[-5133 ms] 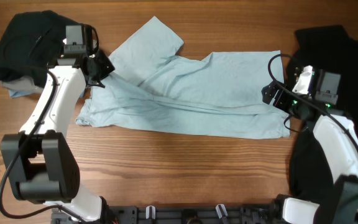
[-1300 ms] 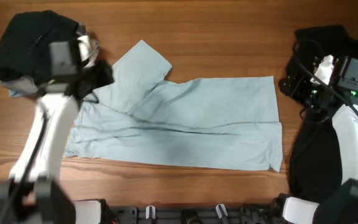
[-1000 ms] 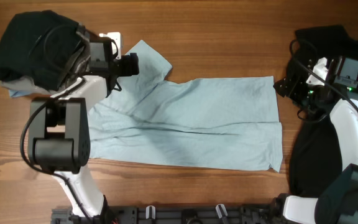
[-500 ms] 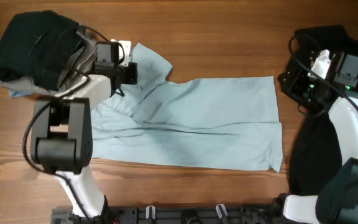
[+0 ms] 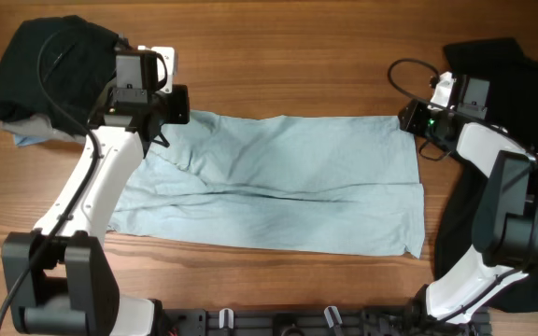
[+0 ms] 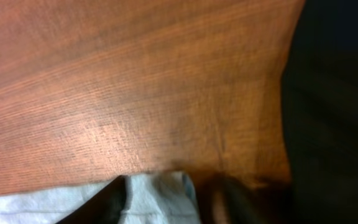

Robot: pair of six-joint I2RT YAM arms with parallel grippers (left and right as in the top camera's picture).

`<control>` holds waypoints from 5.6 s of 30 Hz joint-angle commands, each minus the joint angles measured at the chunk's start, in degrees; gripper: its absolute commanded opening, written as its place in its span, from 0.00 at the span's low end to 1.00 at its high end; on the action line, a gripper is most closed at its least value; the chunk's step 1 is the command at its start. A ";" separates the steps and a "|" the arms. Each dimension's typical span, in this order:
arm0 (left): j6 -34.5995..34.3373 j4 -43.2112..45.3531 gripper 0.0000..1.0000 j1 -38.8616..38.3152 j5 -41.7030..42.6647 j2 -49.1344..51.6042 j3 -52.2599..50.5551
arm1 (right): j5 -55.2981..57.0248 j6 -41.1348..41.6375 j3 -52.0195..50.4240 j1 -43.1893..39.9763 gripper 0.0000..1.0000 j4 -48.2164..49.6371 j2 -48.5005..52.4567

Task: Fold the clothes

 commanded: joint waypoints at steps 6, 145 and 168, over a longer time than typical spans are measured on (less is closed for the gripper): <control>-0.92 -5.77 0.04 1.01 -11.96 -10.32 -0.04 | -5.66 -0.44 -0.22 -1.49 0.04 -6.14 -6.38; -15.10 -28.52 0.77 12.48 8.00 -19.54 -7.65 | 6.82 -12.57 16.24 46.21 0.51 -31.08 -6.58; -9.09 -38.34 0.04 11.23 16.17 7.48 -8.22 | -2.64 -2.10 16.24 20.26 0.58 -41.59 -20.20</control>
